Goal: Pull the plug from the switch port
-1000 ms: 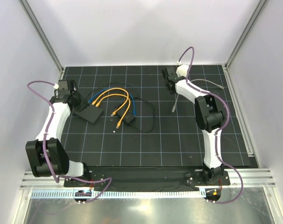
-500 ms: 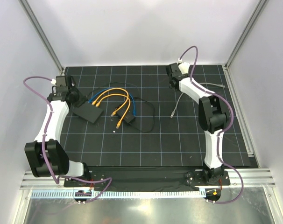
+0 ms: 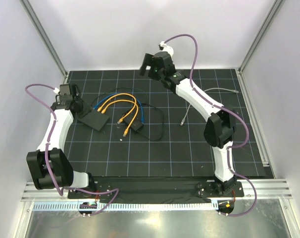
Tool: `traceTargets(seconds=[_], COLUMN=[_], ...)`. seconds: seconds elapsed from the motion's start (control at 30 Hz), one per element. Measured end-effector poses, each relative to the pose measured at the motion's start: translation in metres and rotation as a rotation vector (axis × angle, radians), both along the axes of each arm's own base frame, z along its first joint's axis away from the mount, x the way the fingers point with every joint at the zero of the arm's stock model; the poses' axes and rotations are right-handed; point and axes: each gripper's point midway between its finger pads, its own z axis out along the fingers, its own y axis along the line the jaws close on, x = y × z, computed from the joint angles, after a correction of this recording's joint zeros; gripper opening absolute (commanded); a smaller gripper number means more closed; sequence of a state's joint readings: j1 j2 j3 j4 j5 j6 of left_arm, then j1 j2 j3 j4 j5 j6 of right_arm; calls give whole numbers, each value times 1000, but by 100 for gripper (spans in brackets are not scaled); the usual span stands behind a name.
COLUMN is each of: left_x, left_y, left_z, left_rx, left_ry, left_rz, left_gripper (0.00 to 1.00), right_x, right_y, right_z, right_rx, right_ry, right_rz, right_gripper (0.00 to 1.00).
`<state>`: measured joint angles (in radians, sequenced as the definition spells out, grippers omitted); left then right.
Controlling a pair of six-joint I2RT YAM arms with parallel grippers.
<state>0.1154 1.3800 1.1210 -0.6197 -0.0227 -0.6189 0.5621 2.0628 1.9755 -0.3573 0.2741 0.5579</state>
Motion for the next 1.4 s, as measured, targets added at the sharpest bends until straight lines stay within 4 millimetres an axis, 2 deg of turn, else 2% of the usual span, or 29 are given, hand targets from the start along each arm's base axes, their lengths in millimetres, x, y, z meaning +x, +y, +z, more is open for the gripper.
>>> traceTargets(seconds=[0.07,0.17,0.3,0.37,0.47,0.57,0.67,0.77,0.83,0.93,1.1,1.23,1.4], left_x=[0,-1,0,0,0,0,2,3,3,3,4,5,6], left_y=[1,3,6,6,8,9,9,10,10,9,10,9,6], left_z=[-1,-2,-2,-1,-2,-3,-3,-7,-10,-16,-26,-38,-54], left_rx=[0,-2,-5,-6,-6,-13,-25,-37,-40,-45,-52,-63,-86], left_ry=[0,2,-2,-4,-6,-6,-9,-1,8,23,52,81,126], left_rz=[2,9,15,17,21,23,22,22,21,20,21,24,21], left_gripper=[27,27,27,27,27,27,27,27,27,27,26,25,25], right_x=[-6,-11,-6,-8,-27,-59,-88,-110,-117,-116,-109,-104,-101], right_y=[30,61,103,123,156,189,216,238,249,255,254,254,261], right_z=[10,10,-6,-29,-74,-104,-116,-117,-115,-118,-145,-161,-170], right_rx=[92,227,366,407,423,419,423,428,440,457,447,433,432], right_ry=[-9,22,76,119,216,289,330,349,351,358,398,409,410], right_rz=[101,207,322,369,441,518,580,626,643,644,607,582,577], right_gripper=[100,98,89,88,87,84,81,78,74,70,61,62,61])
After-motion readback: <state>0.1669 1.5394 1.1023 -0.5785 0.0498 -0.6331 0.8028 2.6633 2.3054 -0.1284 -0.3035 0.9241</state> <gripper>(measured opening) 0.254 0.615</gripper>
